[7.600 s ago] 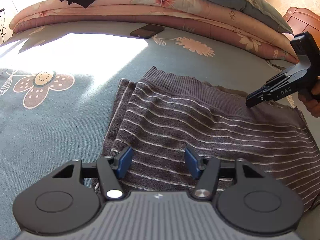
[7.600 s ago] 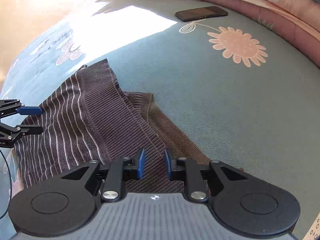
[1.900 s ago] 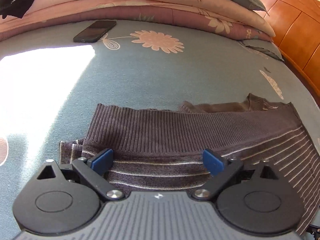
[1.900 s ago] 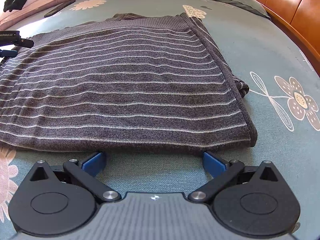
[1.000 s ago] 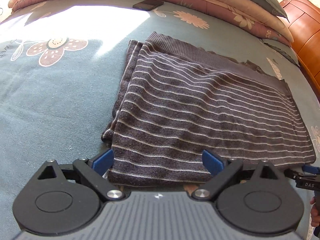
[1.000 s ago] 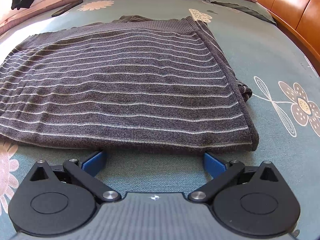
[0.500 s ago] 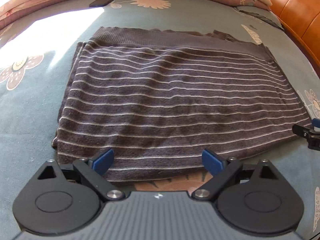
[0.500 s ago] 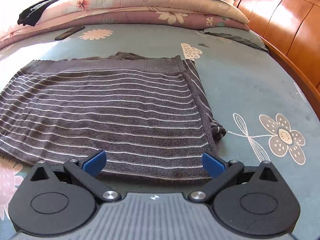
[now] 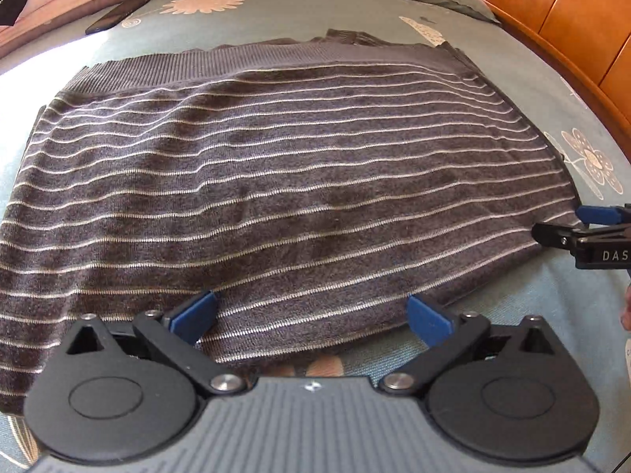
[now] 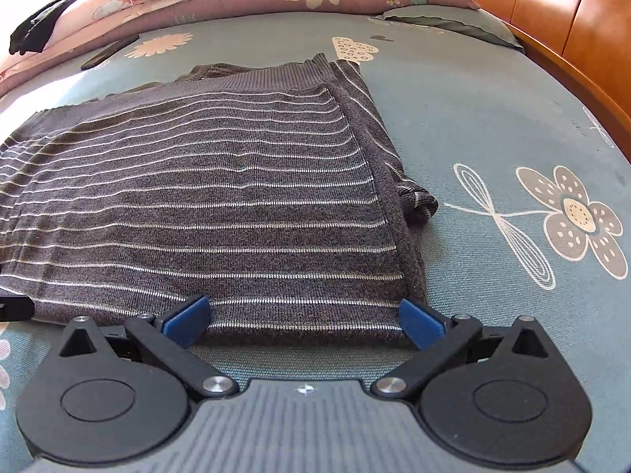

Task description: Fold clothes

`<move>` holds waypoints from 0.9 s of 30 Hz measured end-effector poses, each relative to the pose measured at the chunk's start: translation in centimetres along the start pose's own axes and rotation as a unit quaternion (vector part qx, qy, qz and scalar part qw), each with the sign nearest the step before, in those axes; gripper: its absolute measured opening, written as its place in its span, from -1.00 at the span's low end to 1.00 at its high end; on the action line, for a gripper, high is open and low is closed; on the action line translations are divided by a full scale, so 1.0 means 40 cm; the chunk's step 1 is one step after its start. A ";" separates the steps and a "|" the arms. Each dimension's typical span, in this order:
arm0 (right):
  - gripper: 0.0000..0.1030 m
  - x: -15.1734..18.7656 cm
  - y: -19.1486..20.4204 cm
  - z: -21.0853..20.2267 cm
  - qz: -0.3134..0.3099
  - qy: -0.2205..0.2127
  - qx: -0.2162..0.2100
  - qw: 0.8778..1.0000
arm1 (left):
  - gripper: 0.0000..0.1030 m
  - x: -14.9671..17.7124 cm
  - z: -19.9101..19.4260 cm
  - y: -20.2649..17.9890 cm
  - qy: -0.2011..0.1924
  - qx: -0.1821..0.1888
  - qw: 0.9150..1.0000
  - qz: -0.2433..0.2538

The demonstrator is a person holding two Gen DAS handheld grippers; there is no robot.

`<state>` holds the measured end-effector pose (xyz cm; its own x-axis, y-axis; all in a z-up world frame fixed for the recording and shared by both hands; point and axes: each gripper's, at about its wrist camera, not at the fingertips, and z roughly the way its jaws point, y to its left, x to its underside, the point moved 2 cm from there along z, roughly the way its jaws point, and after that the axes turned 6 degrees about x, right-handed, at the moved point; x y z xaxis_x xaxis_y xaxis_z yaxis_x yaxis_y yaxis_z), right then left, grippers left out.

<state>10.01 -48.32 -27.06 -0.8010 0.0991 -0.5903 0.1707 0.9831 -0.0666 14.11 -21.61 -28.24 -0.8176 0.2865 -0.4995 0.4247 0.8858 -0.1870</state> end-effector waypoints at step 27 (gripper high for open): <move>1.00 -0.033 0.304 -0.058 -0.032 0.060 0.037 0.997 | 0.98 0.101 -0.196 0.209 -0.017 0.064 0.997 0.030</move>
